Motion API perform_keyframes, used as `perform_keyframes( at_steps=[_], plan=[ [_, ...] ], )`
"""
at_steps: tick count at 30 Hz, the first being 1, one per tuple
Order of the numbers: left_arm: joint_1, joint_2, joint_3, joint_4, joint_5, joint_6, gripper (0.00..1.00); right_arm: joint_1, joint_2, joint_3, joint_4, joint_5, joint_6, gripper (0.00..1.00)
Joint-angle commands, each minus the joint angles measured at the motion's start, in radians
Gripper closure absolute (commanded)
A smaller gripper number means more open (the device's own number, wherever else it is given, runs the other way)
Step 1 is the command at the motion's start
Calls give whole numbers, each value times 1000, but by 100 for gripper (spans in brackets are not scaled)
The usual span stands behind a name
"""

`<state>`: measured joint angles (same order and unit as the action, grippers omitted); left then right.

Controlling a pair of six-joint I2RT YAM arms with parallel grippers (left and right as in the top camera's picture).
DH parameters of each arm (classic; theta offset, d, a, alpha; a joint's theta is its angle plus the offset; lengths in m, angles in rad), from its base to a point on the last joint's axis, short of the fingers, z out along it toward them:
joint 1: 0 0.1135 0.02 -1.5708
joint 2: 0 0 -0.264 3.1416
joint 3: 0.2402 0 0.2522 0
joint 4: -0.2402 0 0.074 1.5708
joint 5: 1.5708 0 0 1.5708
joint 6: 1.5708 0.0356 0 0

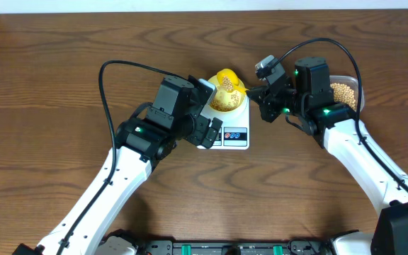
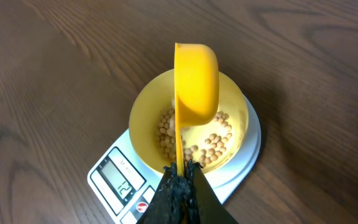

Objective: Scoop item into bowl and weigh 50g on scale
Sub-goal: 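Hold the tilted scoop over the bowl, shaking soybeans out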

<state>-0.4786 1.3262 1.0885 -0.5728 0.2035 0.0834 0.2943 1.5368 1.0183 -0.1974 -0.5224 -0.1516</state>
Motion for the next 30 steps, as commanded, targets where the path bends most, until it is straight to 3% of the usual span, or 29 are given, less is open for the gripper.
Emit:
perform_keyframes(
  at_steps=[1,30],
  plan=[
    [4,-2,3,2,-13,10,2,8,-17,11,3,0,-22,99],
    [4,-2,3,2,-13,10,2,8,-17,11,-1,1,-74,99]
  ],
)
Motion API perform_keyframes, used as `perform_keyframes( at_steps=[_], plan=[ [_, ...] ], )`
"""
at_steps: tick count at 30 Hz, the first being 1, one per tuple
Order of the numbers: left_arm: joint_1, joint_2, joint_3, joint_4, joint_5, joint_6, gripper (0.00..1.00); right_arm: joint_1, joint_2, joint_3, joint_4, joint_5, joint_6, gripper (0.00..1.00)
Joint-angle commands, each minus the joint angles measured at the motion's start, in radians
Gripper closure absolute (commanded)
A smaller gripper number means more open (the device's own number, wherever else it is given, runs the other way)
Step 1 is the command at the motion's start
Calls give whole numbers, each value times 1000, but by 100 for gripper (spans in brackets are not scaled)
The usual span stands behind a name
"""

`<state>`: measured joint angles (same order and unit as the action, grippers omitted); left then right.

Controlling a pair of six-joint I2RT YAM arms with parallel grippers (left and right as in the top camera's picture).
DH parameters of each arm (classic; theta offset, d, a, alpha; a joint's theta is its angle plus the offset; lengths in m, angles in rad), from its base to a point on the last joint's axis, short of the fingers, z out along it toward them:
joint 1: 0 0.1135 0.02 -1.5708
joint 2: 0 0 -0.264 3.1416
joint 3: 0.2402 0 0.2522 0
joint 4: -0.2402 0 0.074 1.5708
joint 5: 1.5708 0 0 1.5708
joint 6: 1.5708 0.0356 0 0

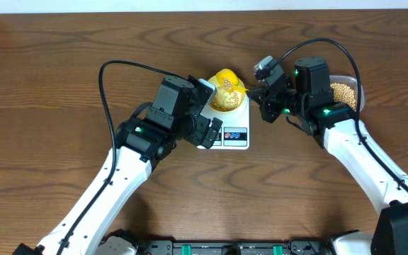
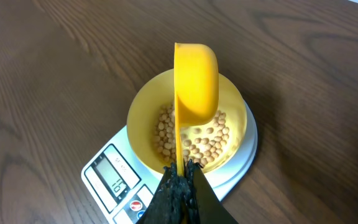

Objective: Scoop item into bowl and weigh 50g on scale
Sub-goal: 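Hold the tilted scoop over the bowl, shaking soybeans out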

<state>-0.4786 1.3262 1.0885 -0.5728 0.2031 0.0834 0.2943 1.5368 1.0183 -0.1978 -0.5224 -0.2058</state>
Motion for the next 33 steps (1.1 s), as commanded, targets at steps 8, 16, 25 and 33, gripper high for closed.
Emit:
perform_keyframes(
  at_steps=[8,16,25,33],
  plan=[
    [4,-2,3,2,-13,10,2,8,-17,11,0,0,-20,99],
    [4,-2,3,2,-13,10,2,8,-17,11,0,2,-85,99],
    [4,-2,3,2,-13,10,2,8,-17,11,-3,23,-88,99],
    [4,-2,3,2,-13,10,2,8,-17,11,3,23,-104,99]
  ],
)
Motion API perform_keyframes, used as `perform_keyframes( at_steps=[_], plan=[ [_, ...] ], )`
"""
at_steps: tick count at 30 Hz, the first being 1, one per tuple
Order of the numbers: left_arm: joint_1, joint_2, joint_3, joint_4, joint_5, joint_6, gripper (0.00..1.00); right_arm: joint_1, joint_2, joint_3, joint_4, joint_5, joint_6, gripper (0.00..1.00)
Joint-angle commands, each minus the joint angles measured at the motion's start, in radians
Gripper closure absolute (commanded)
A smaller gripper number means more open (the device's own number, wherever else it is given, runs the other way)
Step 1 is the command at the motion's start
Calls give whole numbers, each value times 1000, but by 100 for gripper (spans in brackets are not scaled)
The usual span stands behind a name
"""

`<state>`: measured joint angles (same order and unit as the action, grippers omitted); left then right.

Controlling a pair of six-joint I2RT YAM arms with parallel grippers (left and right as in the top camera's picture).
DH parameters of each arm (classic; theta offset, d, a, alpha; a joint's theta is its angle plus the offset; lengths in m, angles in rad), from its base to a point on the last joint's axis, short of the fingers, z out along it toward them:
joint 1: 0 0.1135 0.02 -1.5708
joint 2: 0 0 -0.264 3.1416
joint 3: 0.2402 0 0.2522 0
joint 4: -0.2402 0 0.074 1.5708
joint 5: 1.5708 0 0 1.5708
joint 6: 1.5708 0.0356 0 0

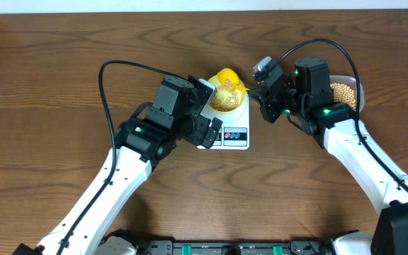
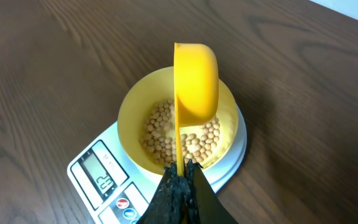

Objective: Scoop item into bowl and weigh 50g on scale
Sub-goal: 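Hold the tilted scoop over the bowl, shaking soybeans out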

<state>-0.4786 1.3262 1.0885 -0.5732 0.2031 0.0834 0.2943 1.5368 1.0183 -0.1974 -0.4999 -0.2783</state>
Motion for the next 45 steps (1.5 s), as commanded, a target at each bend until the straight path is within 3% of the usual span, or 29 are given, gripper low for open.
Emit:
perform_keyframes(
  at_steps=[1,26,45],
  plan=[
    [4,-2,3,3,-13,10,2,8,-17,11,3,1,-34,99],
    [4,-2,3,3,-13,10,2,8,-17,11,7,1,-100,99],
    [4,-2,3,3,-13,10,2,8,-17,11,9,53,-244,99]
  ],
)
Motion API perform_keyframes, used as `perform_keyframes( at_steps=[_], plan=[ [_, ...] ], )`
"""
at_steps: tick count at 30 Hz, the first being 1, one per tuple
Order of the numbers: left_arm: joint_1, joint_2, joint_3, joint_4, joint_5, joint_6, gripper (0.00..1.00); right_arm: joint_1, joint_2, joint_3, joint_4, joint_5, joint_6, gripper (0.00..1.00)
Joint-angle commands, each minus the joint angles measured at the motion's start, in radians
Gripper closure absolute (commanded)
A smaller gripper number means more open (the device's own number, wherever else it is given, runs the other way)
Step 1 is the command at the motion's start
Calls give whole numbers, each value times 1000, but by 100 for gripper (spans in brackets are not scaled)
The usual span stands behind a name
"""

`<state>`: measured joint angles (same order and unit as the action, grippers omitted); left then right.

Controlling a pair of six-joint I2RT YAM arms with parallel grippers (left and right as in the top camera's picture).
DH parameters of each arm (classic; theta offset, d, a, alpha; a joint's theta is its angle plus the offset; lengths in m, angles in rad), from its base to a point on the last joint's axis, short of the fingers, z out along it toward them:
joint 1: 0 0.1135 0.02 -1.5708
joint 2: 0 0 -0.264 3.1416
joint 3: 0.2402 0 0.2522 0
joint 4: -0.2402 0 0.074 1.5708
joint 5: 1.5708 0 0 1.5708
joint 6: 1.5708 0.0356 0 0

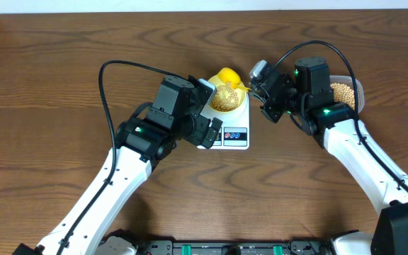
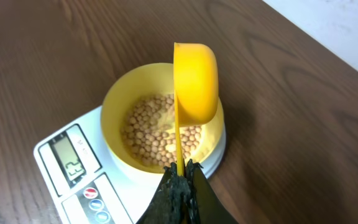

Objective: Scoop item into bowl and weigh 50g on scale
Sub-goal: 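Hold the tilted scoop over the bowl, shaking soybeans out, then carry the empty yellow scoop with the right gripper to the soybean tub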

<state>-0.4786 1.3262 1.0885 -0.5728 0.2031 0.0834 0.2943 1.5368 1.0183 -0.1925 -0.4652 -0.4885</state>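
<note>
A yellow bowl holding a layer of beans stands on the white scale, whose display is lit. My right gripper is shut on the handle of a yellow scoop, which is tipped on its side over the bowl's right rim. From overhead the scoop is above the bowl and the right gripper is just right of the scale. My left gripper sits at the scale's left front corner; its jaws do not show clearly.
A clear container of beans stands at the back right, behind my right arm. A black cable loops over the table left of the scale. Bare wooden tabletop lies to the left and in front.
The right wrist has turned or drawn back, so the bowl and scale now sit further left and lower in its view. More beans show in the bowl. The left arm is where it was.
The scoop was tipped over the bowl from the oldest moment, with a thin scatter of beans below and the display reading about 12. The reading then rose to about 16 and again afterwards, while the bean layer thickened. The left arm stayed at the scale's corner throughout.
</note>
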Motion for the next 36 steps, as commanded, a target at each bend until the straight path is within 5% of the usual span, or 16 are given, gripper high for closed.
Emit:
perform_keyframes(
  at_steps=[1,29,36],
  plan=[
    [4,-2,3,2,-13,10,2,9,-17,11,5,18,-33,99],
    [4,-2,3,2,-13,10,2,40,-72,12,28,3,3,99],
    [4,-2,3,2,-13,10,2,37,-76,12,43,3,290,99]
  ],
)
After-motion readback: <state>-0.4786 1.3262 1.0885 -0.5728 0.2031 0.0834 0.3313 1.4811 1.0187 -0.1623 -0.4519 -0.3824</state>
